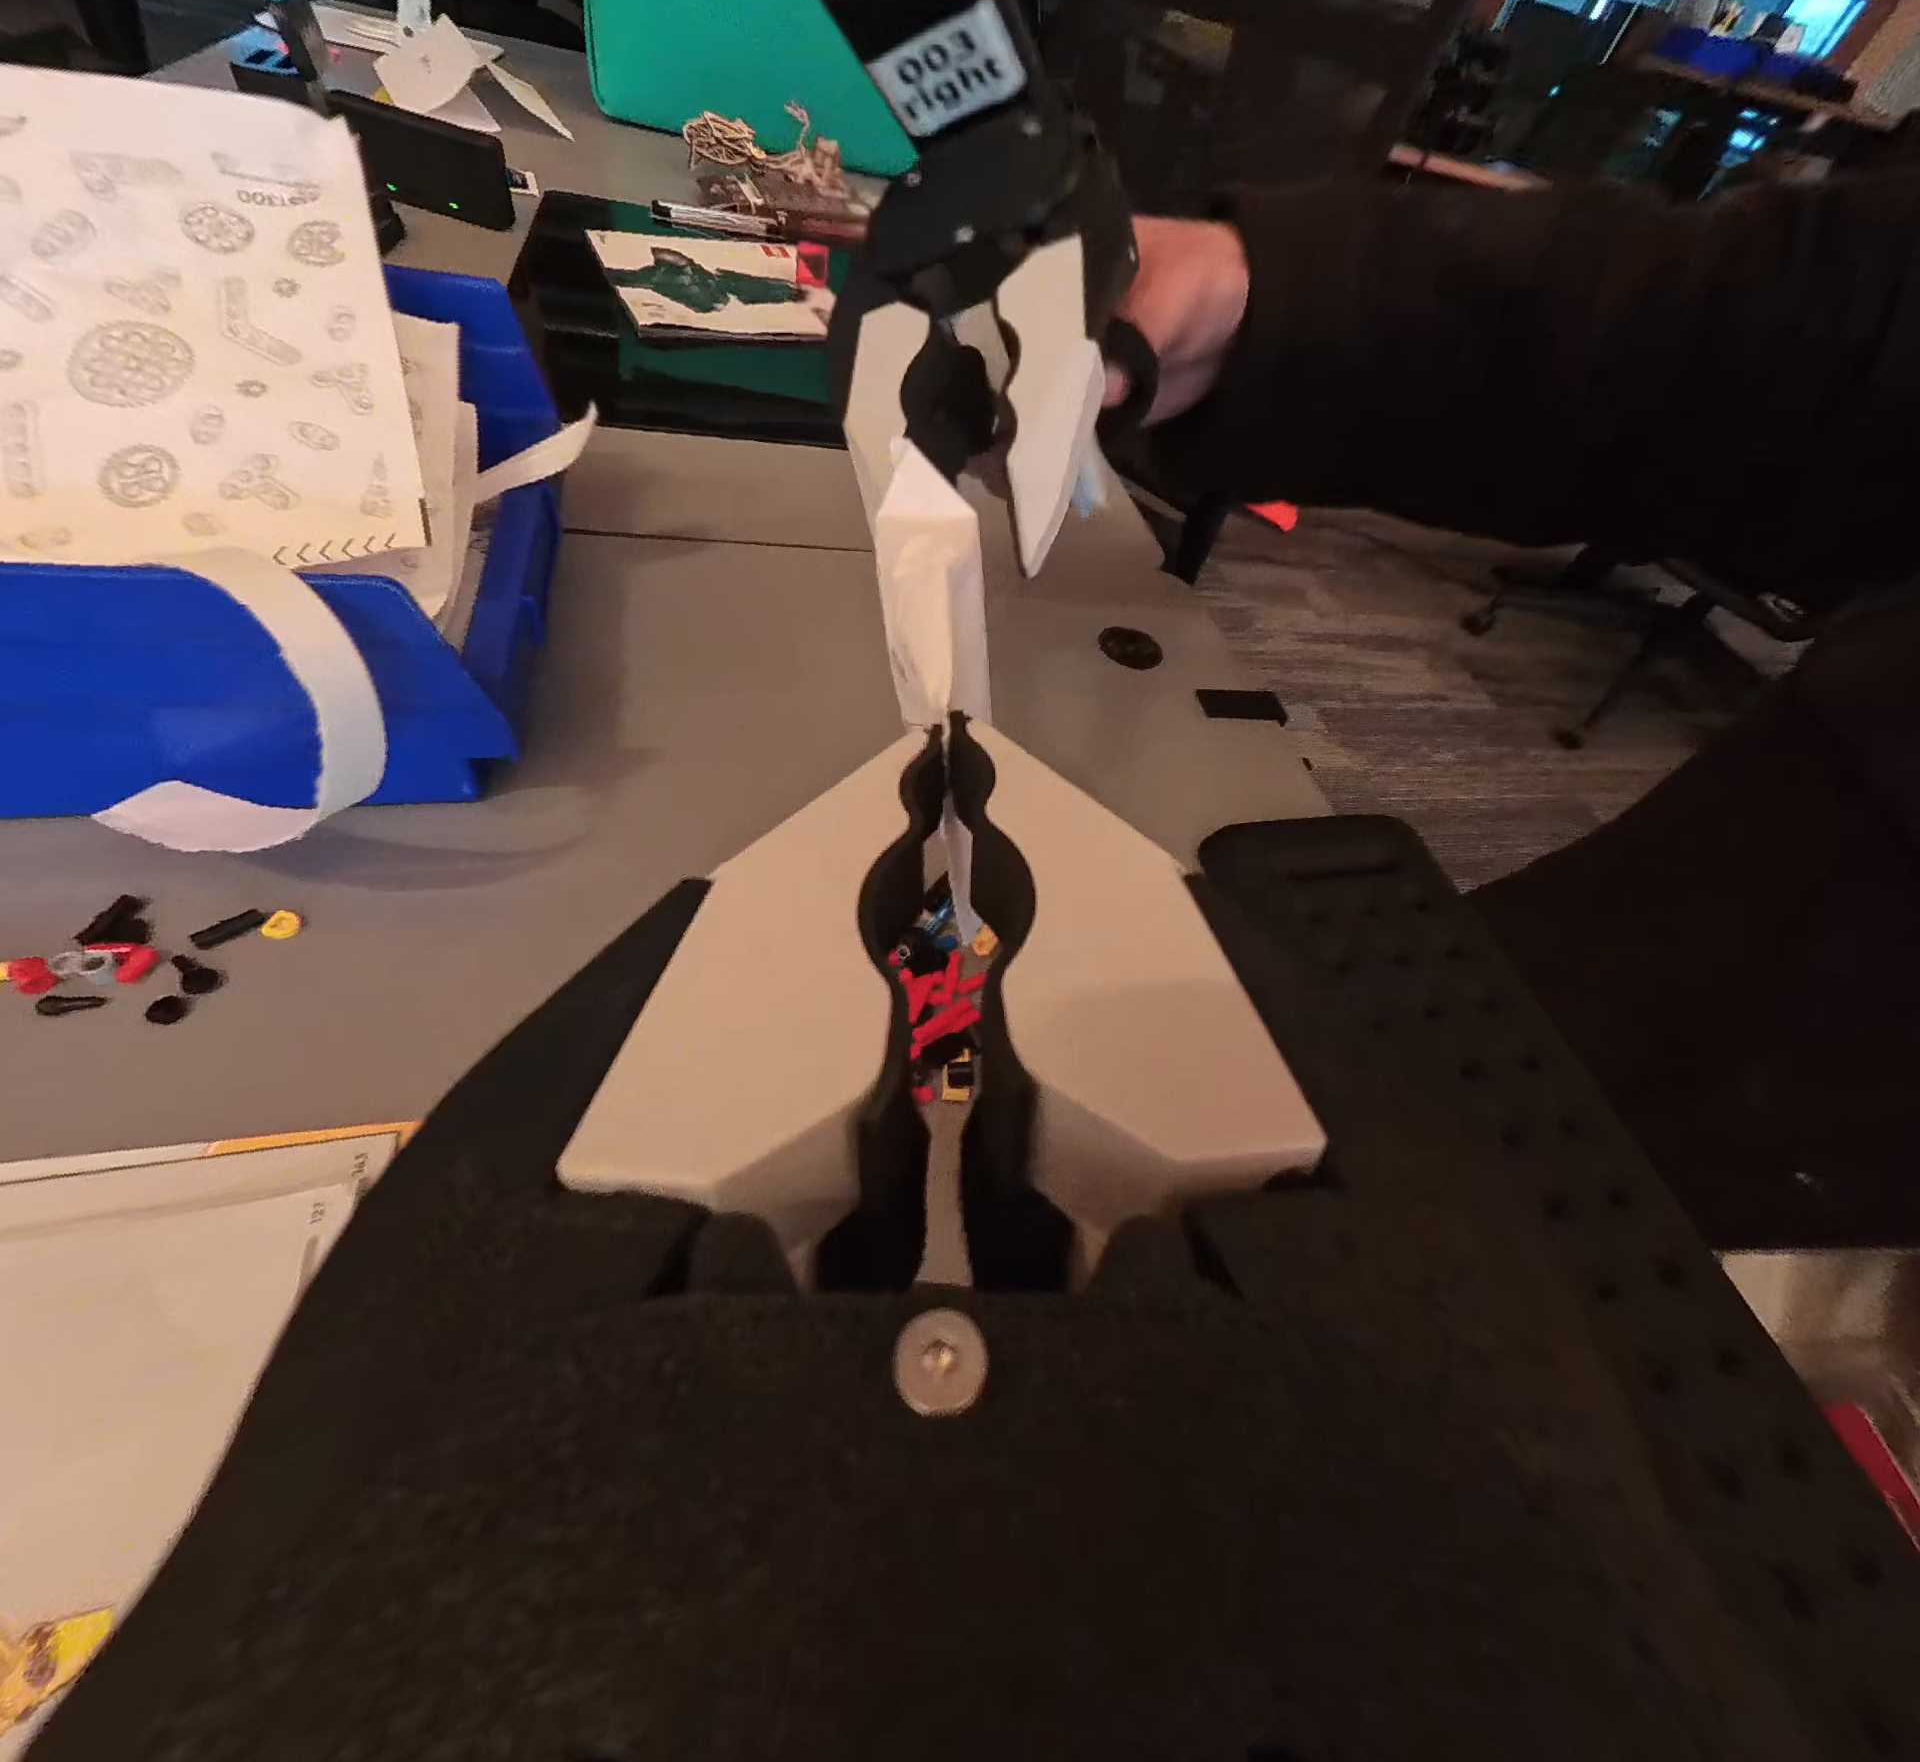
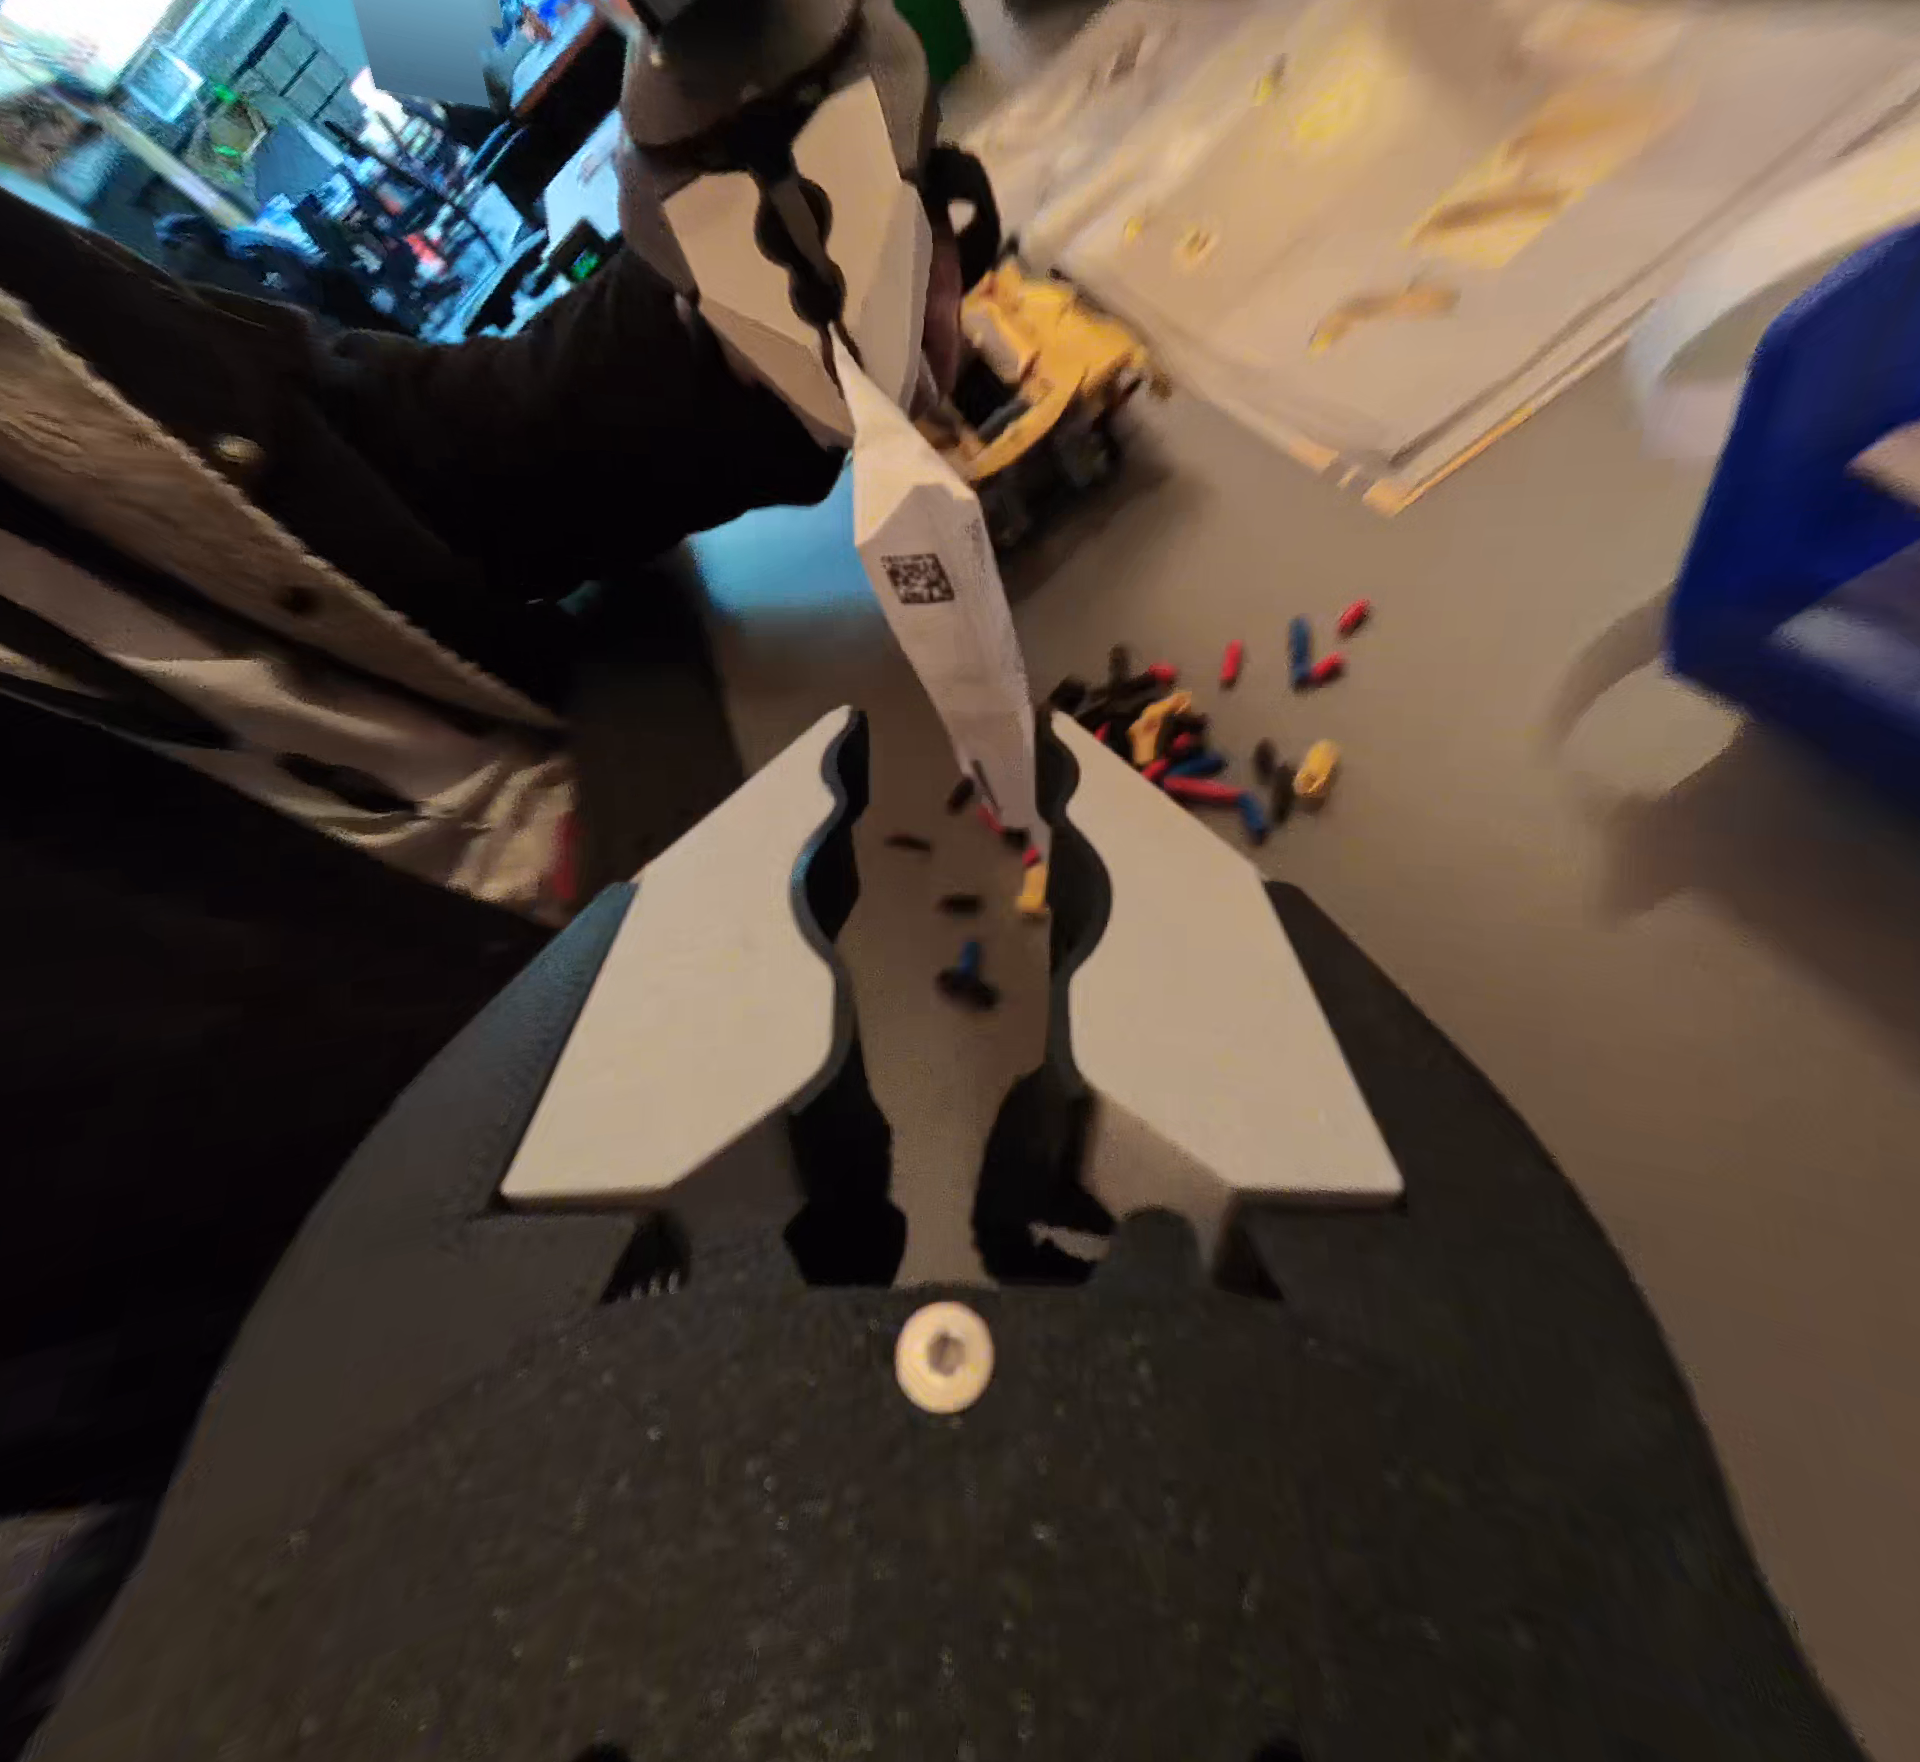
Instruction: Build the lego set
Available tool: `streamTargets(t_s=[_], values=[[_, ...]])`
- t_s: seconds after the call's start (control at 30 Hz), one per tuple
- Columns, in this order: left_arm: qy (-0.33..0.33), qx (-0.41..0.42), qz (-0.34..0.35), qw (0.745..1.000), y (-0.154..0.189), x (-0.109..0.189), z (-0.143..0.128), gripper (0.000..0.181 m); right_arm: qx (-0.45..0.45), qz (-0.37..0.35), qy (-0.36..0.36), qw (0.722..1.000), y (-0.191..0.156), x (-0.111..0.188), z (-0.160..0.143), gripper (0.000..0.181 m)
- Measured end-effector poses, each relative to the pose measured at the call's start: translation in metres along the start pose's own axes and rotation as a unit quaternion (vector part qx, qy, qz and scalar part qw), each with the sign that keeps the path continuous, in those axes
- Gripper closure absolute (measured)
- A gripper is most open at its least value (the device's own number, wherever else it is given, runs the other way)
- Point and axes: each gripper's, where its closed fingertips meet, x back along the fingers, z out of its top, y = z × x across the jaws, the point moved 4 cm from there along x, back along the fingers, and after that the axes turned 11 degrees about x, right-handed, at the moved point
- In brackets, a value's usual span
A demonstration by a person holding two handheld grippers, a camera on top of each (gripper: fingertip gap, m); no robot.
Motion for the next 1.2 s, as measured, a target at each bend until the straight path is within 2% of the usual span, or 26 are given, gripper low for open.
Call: streamTargets(t_s=[0.1, 0.17, 0.3, 0.33, 0.37, 0.47, 0.7, 0.83, 0.9, 0.97, 1.03, 1.13, 1.2], values=[[-0.005, 0.006, -0.013, 1.0, -0.002, -0.002, 0.0, 0.181, 0.09, -0.033, 0.09, 0.991, -0.001, -0.003, 0.007, 0.155], [-0.012, 0.007, -0.013, 1.0, -0.003, -0.006, -0.001, 0.181, 0.113, -0.033, 0.119, 0.986, -0.003, -0.004, 0.012, 0.166], [-0.026, 0.004, 0.01, 1.0, -0.008, -0.009, -0.003, 0.18, 0.081, -0.027, 0.099, 0.991, 0.005, -0.005, 0.004, 0.171], [-0.028, 0.005, 0.017, 0.999, -0.01, -0.009, -0.004, 0.177, 0.076, -0.024, 0.109, 0.991, 0.005, -0.002, 0.005, 0.18], [-0.032, 0.004, 0.023, 0.999, -0.011, -0.008, -0.004, 0.175, 0.075, -0.026, 0.125, 0.989, 0.006, 0.002, 0.007, 0.181], [-0.031, 0.003, 0.029, 0.999, -0.013, -0.006, -0.005, 0.175, 0.075, -0.03, 0.15, 0.985, 0.008, 0.009, 0.005, 0.181], [-0.037, -0.001, 0.045, 0.998, -0.018, -0.011, -0.004, 0.181, 0.085, -0.035, 0.171, 0.981, 0.005, 0.003, 0.003, 0.181], [-0.053, -0.021, 0.054, 0.997, -0.019, -0.013, -0.007, 0.181, 0.099, -0.054, 0.15, 0.982, 0.006, -0.004, 0.0, 0.181], [-0.042, -0.005, 0.046, 0.998, -0.02, -0.009, -0.005, 0.181, 0.086, -0.061, 0.162, 0.981, 0.011, 0.002, -0.001, 0.181], [-0.031, 0.003, 0.038, 0.999, -0.018, -0.016, 0.0, 0.181, 0.071, -0.052, 0.18, 0.98, 0.011, -0.005, 0.006, 0.181], [-0.054, -0.021, 0.057, 0.997, -0.019, -0.023, -0.003, 0.181, 0.073, -0.066, 0.158, 0.983, 0.013, -0.01, 0.01, 0.181], [-0.036, -0.005, 0.058, 0.998, -0.023, -0.009, 0.003, 0.181, 0.074, -0.075, 0.163, 0.981, 0.016, 0.003, 0.01, 0.181], [-0.032, 0.0, 0.054, 0.998, -0.021, -0.009, 0.005, 0.181, 0.072, -0.065, 0.161, 0.982, 0.014, -0.001, 0.012, 0.181]])
